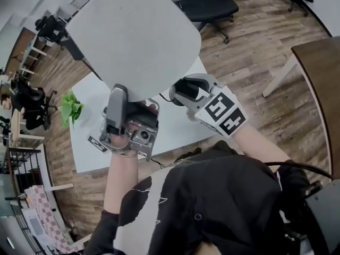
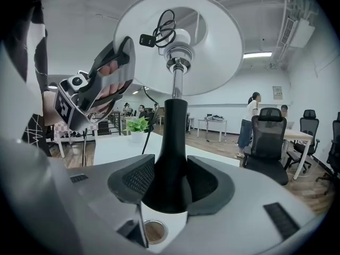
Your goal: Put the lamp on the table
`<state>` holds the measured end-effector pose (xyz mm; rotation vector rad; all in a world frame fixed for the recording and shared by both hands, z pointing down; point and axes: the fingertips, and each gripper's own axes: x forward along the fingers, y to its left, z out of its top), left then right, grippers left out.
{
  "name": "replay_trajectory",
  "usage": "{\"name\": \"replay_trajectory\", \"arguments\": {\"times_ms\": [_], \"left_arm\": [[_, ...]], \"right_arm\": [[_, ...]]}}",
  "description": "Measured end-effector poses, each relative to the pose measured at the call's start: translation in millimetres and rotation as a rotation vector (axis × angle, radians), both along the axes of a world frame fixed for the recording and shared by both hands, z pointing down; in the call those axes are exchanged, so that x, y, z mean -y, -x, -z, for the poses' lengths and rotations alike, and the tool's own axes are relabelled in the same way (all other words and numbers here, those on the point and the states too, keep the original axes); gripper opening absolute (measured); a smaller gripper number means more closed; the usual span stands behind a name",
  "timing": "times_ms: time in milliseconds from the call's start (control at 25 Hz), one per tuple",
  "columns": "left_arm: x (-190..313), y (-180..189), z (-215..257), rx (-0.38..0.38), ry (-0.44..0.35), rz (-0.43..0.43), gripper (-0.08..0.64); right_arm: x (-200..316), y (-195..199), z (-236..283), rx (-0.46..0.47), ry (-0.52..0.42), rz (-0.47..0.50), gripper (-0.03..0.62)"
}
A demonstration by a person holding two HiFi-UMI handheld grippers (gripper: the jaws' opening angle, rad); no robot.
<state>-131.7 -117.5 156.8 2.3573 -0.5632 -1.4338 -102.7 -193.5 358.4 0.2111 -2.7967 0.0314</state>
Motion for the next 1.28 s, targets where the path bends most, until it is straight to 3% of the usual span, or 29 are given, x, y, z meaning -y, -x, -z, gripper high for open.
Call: {"name": "replay_trajectory", "arguments": {"times_ms": [240, 440, 1280], "left_arm": [[26.3, -4.7, 5.9, 0.017, 0.01, 0.008, 0.014], [42.6, 13.1, 4.1, -0.007, 0.026, 0.022, 0.013], [132.5, 73.8, -59.5, -0.011, 0.103, -0.103, 0.012]], "right_arm": [[26.9, -3.6, 5.8, -0.011, -0.017, 0.043, 0.199], [42.5, 9.1, 5.7, 0.002, -0.022, 0.051, 0.196], [117.1, 68.5, -63.5, -0.035, 0.061, -0.111, 0.192]]}}
